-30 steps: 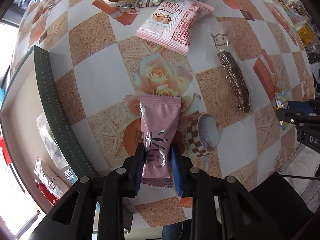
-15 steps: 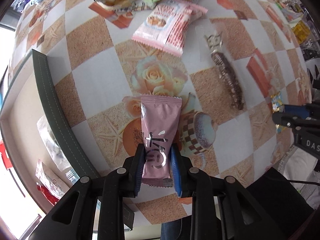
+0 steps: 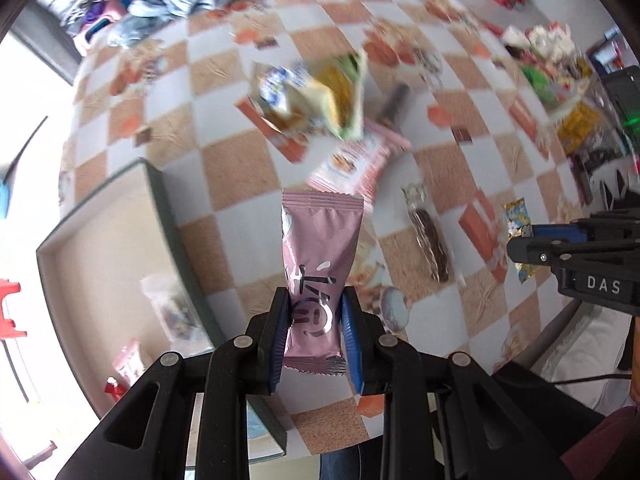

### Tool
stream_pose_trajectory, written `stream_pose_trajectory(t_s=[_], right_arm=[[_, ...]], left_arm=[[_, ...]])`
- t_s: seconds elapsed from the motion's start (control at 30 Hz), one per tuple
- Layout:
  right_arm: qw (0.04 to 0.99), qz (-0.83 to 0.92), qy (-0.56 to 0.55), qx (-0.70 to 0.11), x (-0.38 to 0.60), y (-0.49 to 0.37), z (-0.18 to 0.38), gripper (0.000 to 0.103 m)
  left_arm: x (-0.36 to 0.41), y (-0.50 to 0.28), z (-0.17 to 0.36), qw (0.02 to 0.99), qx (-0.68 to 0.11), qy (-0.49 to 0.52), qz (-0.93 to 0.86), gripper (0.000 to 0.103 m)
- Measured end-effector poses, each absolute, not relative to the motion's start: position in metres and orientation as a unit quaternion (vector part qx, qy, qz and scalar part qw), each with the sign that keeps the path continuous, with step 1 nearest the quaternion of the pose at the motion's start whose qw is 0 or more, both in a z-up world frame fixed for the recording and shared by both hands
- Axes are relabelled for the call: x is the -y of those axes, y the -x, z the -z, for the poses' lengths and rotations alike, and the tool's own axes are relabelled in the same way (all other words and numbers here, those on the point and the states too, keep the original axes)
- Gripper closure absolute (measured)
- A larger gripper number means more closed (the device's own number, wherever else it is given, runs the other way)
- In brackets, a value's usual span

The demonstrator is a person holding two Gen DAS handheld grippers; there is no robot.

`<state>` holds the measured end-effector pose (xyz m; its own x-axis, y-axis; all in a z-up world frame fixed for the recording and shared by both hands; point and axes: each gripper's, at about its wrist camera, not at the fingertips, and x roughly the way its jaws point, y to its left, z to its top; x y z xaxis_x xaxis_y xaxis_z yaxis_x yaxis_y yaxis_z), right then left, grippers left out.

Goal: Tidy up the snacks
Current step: 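Carry the pink bar and Hello Kitty candy over the gray box with both tools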

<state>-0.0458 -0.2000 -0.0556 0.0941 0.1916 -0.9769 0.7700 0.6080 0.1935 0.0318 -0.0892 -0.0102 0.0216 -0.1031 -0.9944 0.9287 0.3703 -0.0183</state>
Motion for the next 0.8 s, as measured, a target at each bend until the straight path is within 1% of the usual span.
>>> stream_pose_trajectory(t_s=[0.17, 0.37, 0.63, 0.8], right_arm=[[0.647, 0.212, -0.376, -0.629, 0.200, 0.026, 0.035, 0.076], [0.665, 0.186, -0.369, -0.623, 0.189, -0.009, 0.022, 0.076], [0.670, 0.149, -0.323, -0.651, 0.158, -0.036, 0.022, 0.076], [0.675, 0.145, -0.312, -0.653, 0.152, -0.044, 0.021, 0.076]], left_arm=[[0.069, -0.056, -0.006, 0.635, -0.556, -0.350, 0.407, 0.075], [0.047, -0.079, -0.010, 0.657, -0.555, -0.331, 0.389, 0.075], [0.033, -0.095, -0.013, 0.669, -0.556, -0.319, 0.375, 0.075], [0.027, -0.101, -0.015, 0.673, -0.555, -0.317, 0.372, 0.075]])
